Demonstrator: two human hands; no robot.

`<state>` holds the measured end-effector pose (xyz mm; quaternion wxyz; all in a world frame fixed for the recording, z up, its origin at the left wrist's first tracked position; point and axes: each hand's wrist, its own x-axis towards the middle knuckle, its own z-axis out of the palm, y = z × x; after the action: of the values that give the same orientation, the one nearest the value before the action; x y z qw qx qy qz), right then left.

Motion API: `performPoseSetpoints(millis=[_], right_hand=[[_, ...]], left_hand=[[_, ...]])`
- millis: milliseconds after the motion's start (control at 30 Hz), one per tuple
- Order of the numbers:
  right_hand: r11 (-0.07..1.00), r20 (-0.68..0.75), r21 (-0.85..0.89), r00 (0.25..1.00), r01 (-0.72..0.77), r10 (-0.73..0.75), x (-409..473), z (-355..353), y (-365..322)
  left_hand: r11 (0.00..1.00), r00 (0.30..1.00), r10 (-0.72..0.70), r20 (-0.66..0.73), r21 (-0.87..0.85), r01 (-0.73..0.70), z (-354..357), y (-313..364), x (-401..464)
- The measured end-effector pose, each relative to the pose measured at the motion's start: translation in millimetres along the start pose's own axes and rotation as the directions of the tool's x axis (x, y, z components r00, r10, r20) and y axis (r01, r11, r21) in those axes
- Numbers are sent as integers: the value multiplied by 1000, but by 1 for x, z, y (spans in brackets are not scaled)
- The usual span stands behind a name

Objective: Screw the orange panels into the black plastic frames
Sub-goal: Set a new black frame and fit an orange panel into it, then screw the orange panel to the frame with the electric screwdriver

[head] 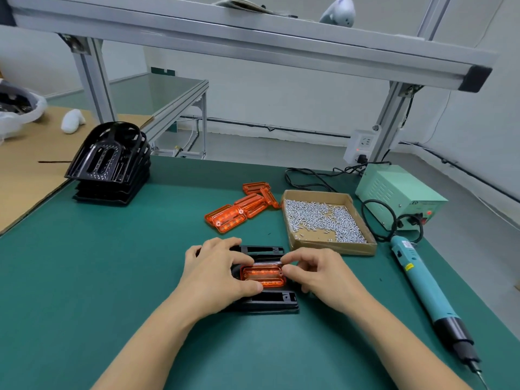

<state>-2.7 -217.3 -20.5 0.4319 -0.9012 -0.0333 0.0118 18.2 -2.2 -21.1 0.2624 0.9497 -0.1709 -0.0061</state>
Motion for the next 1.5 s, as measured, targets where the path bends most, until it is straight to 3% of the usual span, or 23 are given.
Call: performPoseSetpoints(millis=[100, 233, 367, 533, 700, 867, 1133, 1300, 1367, 1433, 1500], right_hand=[[986, 18, -161, 999, 29, -27, 1, 3, 1], [979, 26, -200, 999, 47, -43, -3, 1, -1], [946, -129, -318, 986, 60, -106, -16, -8, 4], [737, -394, -665, 895, -122, -208, -33, -37, 21], [422, -514, -766, 856, -485, 51, -48, -75, 40], [253, -556, -761, 802, -597, 219, -59, -90, 49], [383, -515, -671, 770, -635, 376, -62, -102, 58], [580, -490, -538, 786, -612, 376, -71, -109, 62], [710, -511, -380, 774, -593, 373, -79, -113, 61], [872, -501, -69, 773, -484, 390, -88, -118, 55], [908, -444, 284, 797, -308, 409, -93, -120, 48]], left_hand=[[1000, 1000, -3, -5, 0, 3, 1, 0, 1], [1000, 1000, -8, 4, 10, 8, 1, -1, 2], [1000, 1000, 0, 5, 16, 0, 2, -3, 1], [1000, 1000, 11, -2, 23, -11, 4, -6, 1], [1000, 1000, 14, -9, 22, -13, 4, -5, 1], [1000, 1000, 12, -11, 25, -11, 5, -6, 2], [1000, 1000, 5, 4, 23, -5, 3, -5, 2], [1000, 1000, -3, 19, 20, 3, 1, -3, 2], [1000, 1000, -6, 20, 15, 6, 1, -3, 2], [1000, 1000, -8, 23, 20, 7, 1, -3, 2], [1000, 1000, -11, 26, 24, 10, 1, -3, 2]])
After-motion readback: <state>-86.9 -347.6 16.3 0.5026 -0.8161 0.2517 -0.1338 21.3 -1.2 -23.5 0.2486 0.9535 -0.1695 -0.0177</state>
